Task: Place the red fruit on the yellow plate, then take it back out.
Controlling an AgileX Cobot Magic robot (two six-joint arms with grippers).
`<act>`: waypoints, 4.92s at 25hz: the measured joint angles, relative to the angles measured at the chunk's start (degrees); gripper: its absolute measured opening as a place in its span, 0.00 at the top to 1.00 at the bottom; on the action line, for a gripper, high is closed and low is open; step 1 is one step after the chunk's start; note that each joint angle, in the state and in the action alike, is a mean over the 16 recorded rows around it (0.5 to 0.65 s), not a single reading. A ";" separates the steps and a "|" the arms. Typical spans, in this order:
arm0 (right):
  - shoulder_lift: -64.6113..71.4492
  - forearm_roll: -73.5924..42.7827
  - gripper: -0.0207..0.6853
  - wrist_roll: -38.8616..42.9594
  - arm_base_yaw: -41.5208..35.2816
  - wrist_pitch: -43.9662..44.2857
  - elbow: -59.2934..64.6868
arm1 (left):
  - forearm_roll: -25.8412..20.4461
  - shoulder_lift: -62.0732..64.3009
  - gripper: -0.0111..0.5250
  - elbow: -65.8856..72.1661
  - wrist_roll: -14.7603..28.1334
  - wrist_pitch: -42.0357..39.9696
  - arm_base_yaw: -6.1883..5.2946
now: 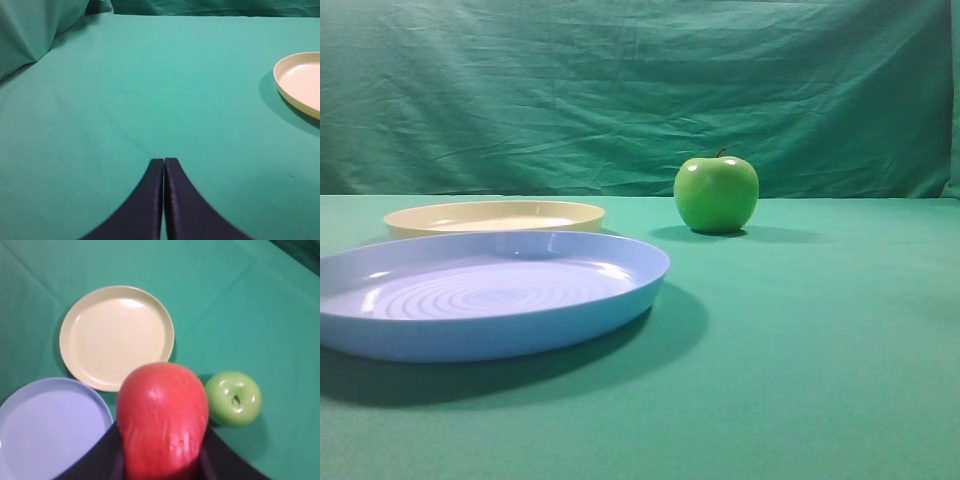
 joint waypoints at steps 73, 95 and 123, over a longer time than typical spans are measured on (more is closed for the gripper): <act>-37.05 -8.74 0.82 10.48 -14.54 -18.88 56.53 | 0.00 0.00 0.98 0.00 -0.10 0.00 0.00; -75.37 -1.68 0.97 11.96 -14.57 -8.21 59.09 | 0.00 0.00 0.98 0.00 -0.10 0.00 0.00; -102.39 -10.85 0.97 16.85 -31.54 -41.58 101.93 | 0.00 0.00 0.98 0.00 -0.06 0.00 0.00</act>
